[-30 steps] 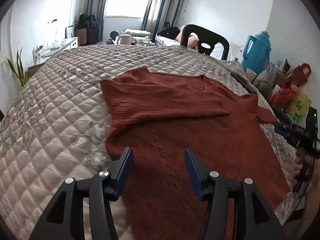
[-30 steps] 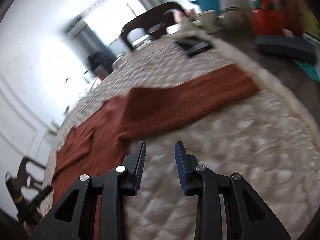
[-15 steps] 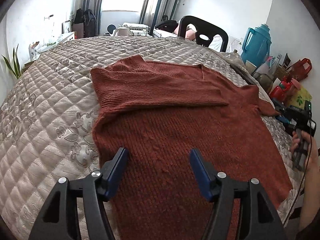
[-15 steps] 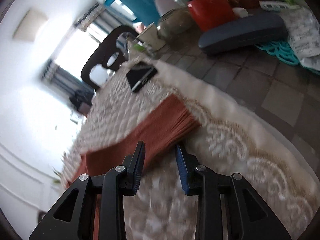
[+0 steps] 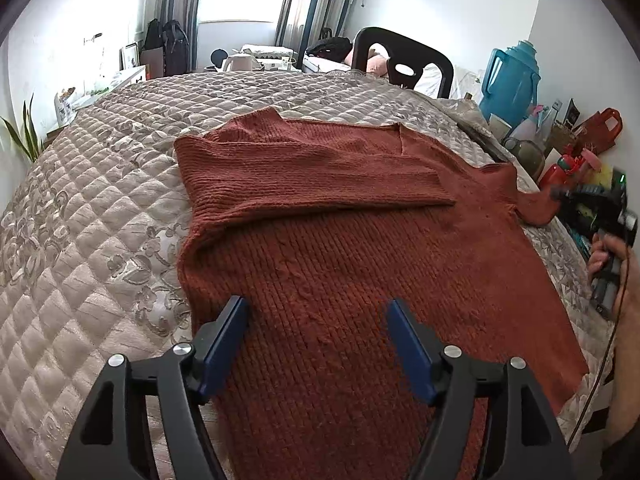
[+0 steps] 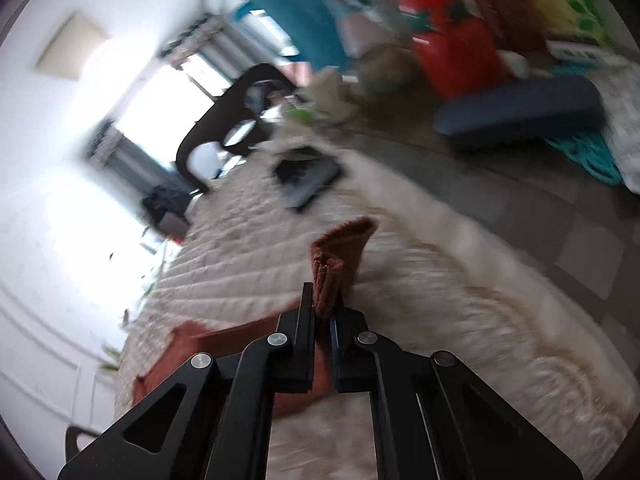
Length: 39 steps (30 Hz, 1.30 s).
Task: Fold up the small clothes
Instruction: 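Fold the held sleeve across the body toward the left gripper and release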
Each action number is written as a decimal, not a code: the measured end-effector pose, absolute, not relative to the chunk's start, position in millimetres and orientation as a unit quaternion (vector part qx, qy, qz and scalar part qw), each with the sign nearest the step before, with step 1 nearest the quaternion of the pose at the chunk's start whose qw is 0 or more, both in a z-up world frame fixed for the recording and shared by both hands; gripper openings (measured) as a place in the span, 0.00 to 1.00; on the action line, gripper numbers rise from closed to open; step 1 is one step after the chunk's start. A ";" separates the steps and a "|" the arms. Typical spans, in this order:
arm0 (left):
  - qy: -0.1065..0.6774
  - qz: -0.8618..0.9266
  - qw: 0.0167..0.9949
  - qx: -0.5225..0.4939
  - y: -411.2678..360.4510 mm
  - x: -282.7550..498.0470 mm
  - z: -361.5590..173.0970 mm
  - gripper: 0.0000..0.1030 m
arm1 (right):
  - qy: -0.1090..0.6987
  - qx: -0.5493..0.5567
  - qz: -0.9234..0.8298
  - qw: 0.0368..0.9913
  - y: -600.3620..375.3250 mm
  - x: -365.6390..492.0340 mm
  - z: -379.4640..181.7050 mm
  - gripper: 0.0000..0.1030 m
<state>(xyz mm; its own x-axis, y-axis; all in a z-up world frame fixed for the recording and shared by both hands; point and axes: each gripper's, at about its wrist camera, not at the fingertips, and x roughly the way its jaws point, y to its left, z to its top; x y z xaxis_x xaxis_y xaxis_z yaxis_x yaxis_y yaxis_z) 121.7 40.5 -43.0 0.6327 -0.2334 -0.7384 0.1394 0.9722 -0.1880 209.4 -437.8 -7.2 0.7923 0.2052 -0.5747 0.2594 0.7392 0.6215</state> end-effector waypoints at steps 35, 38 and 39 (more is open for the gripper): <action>0.398 -0.152 0.896 -0.124 53.8 120.9 -26.7 0.76 | 0.418 0.200 0.266 0.845 -223.4 208.0 -12.5 0.20; 0.380 -0.170 0.898 -0.140 49.8 139.8 -7.9 0.76 | 0.448 0.211 0.238 0.836 -238.7 207.9 -31.7 0.18; 0.377 -0.172 0.899 -0.142 48.6 148.6 -4.6 0.76 | 0.444 0.227 0.245 0.831 -242.6 207.2 -33.4 0.18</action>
